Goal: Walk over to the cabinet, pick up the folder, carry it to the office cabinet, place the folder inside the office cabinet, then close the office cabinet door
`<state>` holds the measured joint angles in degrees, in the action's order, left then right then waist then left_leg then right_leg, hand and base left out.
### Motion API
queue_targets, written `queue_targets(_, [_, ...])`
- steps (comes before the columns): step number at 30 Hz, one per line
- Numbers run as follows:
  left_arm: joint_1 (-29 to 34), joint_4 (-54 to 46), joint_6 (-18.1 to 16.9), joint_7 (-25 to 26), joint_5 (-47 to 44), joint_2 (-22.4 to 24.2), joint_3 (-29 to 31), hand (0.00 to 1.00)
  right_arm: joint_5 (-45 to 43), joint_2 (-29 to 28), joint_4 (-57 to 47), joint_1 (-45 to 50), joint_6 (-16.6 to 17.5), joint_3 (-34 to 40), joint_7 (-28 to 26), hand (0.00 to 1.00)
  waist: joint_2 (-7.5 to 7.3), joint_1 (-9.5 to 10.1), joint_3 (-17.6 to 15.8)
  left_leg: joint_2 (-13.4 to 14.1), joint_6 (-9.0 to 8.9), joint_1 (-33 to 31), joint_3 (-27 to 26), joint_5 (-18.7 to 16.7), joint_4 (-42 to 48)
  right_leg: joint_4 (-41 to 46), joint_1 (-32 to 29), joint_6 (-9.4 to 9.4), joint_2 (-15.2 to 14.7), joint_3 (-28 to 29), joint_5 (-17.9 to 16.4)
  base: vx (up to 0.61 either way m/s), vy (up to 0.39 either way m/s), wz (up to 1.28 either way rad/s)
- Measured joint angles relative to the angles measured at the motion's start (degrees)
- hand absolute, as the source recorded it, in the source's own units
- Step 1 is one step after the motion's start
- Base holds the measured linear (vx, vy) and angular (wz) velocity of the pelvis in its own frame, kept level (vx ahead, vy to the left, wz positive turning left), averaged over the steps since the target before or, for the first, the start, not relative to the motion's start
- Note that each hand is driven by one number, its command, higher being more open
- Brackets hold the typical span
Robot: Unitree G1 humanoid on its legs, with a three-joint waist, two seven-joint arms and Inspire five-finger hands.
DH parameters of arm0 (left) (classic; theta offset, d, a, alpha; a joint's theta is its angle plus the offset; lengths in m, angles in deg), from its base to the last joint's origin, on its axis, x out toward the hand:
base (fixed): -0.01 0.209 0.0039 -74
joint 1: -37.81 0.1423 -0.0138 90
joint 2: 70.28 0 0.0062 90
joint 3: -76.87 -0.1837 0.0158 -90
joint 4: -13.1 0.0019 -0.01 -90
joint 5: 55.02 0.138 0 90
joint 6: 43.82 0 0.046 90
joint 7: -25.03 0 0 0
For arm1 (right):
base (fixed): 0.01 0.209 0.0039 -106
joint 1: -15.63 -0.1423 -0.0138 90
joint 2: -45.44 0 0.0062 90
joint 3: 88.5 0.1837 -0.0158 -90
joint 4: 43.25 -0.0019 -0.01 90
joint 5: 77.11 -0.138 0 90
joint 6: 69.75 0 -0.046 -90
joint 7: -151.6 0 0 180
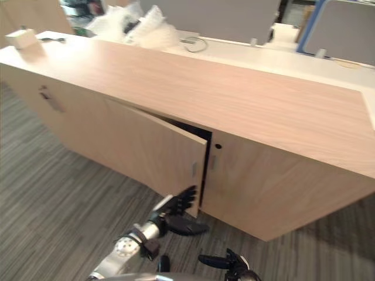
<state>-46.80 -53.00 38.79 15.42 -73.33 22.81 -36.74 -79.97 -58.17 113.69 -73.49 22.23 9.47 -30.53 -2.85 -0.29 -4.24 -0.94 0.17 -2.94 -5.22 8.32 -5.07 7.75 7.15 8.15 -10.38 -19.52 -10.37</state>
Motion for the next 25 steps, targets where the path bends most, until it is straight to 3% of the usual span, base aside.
queue_targets(1, [0.0, 2.98, -0.01, 0.71, 0.0, -1.06, 2.36, 1.0, 0.01, -0.07, 0.01, 0.15, 0.0, 0.02, 0.1, 1.0, -0.25, -0.05, 0.13, 0.64, -0.37, 0.53, -1.44, -0.52, 0.0, -1.23, 0.23, -0.24, 0.47, -1.9, 0.88, 0.06, -0.035, -0.71])
queue_targets(5, [0.24, 12.89, 0.0, 0.72, 1.01, -3.32, 7.95, 1.0, 0.05, -0.12, 0.15, 0.09, 0.07, 0.09, -0.12, 1.0, -0.47, -0.15, -0.41, 1.9, -1.25, 1.67, -5.53, -2.84, 1.73, -6.71, 2.53, -1.04, 1.69, -0.68, 3.17, 0.05, -0.043, -0.6])
queue_targets(7, [0.1, 17.4, 0.02, 0.65, 1.01, -2.96, 11.62, 1.0, 0.15, -0.06, 0.04, -0.14, 0.61, 1.21, -0.32, 1.0, -0.02, -0.33, -1.87, 4.3, -1.81, -1.61, -5.84, -8.33, 11.95, -6.73, 3.44, -1.48, 2.68, -0.38, 3.94, -0.03, -0.06, -0.31])
queue_targets(9, [1.94, 20.99, 0.06, 0.95, 2.56, -1.13, 15.37, 1.0, 0.43, 0.79, 0.14, -0.1, 0.79, 2.75, -0.35, 1.0, 1.9, 0.23, -2.34, 8.98, -2.88, -5.38, -6.37, -15.1, 24.52, -6.58, 4.2, -1.69, 5.44, 1.23, 3.91, -0.05, -0.064, -0.5])
queue_targets(11, [2.06, 24.05, 0.02, 1.55, 5.23, 0.16, 16.51, 1.0, 0.49, 1.82, 0.11, -0.35, 0.79, 3.57, -0.31, 1.0, 2.67, 0.24, -3.09, 9.84, -2.96, -7.04, -3.93, -16.26, 28.73, -6.54, 3.87, -2.44, 6.35, 2.95, 3.9, -0.05, -0.033, -0.45])
queue_targets(14, [0.88, 30.49, 0.38, 3.97, 11.92, 3.33, 22.19, 1.0, 0.43, 3.62, 0.32, -0.3, 0.57, 4.97, -0.01, 1.0, 4.07, 0.31, -4.0, 8.4, -3.88, -7.65, 5.64, -16.83, 29.35, -6.46, 2.39, -3.31, 6.92, 6.49, 4.3, -0.06, 0.0, -0.46])
queue_targets(17, [0.6, 32.73, 0.41, 5.24, 13.72, 4.0, 24.93, 1.0, 0.47, 4.13, 0.34, -0.04, 0.53, 6.03, 0.03, 1.0, 4.64, 0.63, -4.18, 7.81, -4.67, -5.71, 7.86, -17.07, 26.01, -6.49, 1.39, -3.18, 6.62, 8.94, 5.16, -0.07, 0.076, -0.44])
queue_targets(20, [0.85, 35.14, 0.5, 5.96, 14.35, 4.37, 27.59, 1.0, 0.45, 3.61, 0.53, 0.61, 0.49, 7.89, 0.09, 1.0, 3.83, 0.99, -3.67, 6.69, -4.65, -2.8, 5.55, -15.06, 20.9, -6.72, 0.78, -2.9, 4.94, 11.0, 6.0, -0.07, 0.097, -0.39])
queue_targets(22, [1.91, 37.33, 0.76, 6.12, 13.76, 4.97, 29.83, 1.0, 0.23, 2.9, 0.46, 1.86, 0.51, 9.11, 0.33, 1.0, 3.02, 1.14, -1.56, 5.17, -4.48, 0.09, 4.06, -11.7, 13.75, -7.02, -0.41, -2.59, 3.33, 12.14, 6.37, -0.05, 0.063, -0.27])
queue_targets(25, [3.28, 38.57, 1.29, 6.43, 11.64, 5.91, 31.85, 1.0, -0.13, 2.27, 0.35, 3.19, 0.55, 11.03, 0.36, 1.0, 3.06, 1.11, 0.05, 3.95, -4.39, 3.62, 4.37, -7.63, 5.24, -7.26, -0.96, -2.59, 2.48, 12.13, 6.41, 0.0, 0.007, -0.02])
